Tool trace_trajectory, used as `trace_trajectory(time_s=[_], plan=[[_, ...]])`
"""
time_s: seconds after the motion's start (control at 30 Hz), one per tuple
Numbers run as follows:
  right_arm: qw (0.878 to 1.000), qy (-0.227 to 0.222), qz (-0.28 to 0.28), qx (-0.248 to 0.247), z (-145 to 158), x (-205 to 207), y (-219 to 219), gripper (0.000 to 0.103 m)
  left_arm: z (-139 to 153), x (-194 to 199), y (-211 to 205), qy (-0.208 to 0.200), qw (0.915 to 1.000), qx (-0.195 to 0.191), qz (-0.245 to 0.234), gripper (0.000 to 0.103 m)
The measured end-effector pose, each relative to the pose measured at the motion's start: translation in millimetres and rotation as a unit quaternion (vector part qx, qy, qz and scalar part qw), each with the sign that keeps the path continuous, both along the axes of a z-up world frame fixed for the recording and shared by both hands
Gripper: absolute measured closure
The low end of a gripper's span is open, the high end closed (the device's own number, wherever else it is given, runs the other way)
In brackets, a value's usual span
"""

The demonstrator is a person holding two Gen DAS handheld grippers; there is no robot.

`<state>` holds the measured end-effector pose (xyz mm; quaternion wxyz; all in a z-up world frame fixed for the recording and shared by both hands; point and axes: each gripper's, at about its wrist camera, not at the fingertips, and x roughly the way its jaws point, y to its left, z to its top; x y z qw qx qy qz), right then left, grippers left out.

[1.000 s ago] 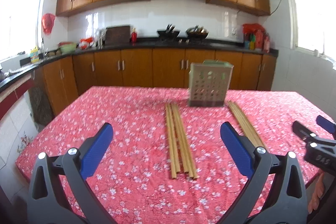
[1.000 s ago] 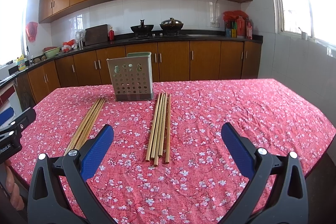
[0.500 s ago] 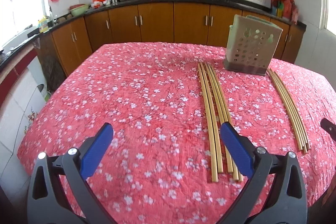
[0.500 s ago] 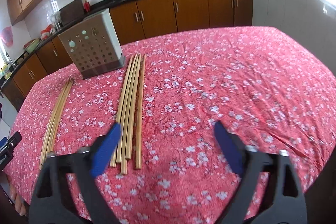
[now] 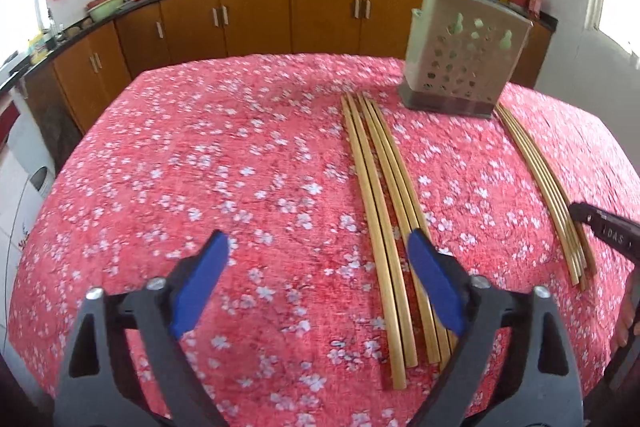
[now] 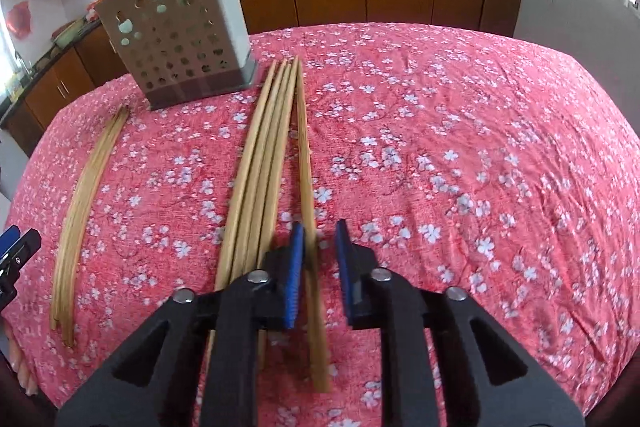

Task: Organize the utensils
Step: 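Lower the right gripper onto a single bamboo chopstick and close, then lift the chopstick upright with the right gripper toward the utensil holder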

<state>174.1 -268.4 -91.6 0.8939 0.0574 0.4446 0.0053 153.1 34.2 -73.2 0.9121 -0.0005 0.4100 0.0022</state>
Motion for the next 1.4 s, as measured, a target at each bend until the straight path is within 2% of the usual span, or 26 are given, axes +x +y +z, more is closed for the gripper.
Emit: trace_trajectory(time_s=[0.17, 0.3, 0.4, 0.5, 0.63, 0.77, 0.9, 1.13, 1.4], plan=[[0.998, 0.003, -0.06, 0.006, -2, 14, -26, 0.095, -10, 13, -4, 0.032, 0.9987, -0.031, -0.025, 0.043], [0.998, 0.003, -0.056, 0.005, -2, 17, -28, 0.095, -16, 18, -7, 0.049, 0.997, -0.045, -0.039, 0.06], [0.999, -0.001, -0.054, -0.002, -2, 13, -29, 0.095, -17, 18, -7, 0.053, 0.9972, -0.039, -0.036, 0.065], [0.999, -0.002, -0.053, 0.0, -1, 12, -28, 0.095, -18, 19, 1, 0.057, 0.9966, -0.053, -0.026, 0.066], [0.999, -0.003, -0.05, -0.006, -1, 11, -26, 0.095, -21, 19, -4, 0.059, 0.9971, -0.033, -0.034, 0.068], [0.999, -0.001, -0.039, -0.003, 1, 9, -22, 0.094, -27, 24, -8, 0.055, 0.9981, -0.002, -0.029, 0.081], [0.999, -0.006, -0.028, -0.019, 1, 10, -18, 0.094, -29, 39, -1, 0.056, 0.9983, 0.003, -0.014, 0.093], [0.999, -0.015, -0.044, -0.025, 2, 35, -33, 0.095, -32, 77, 14, 0.046, 0.9989, 0.004, 0.011, 0.092], [0.999, -0.018, -0.041, -0.016, 2, 24, -38, 0.094, -31, 61, 20, 0.038, 0.9992, 0.002, 0.009, 0.086]])
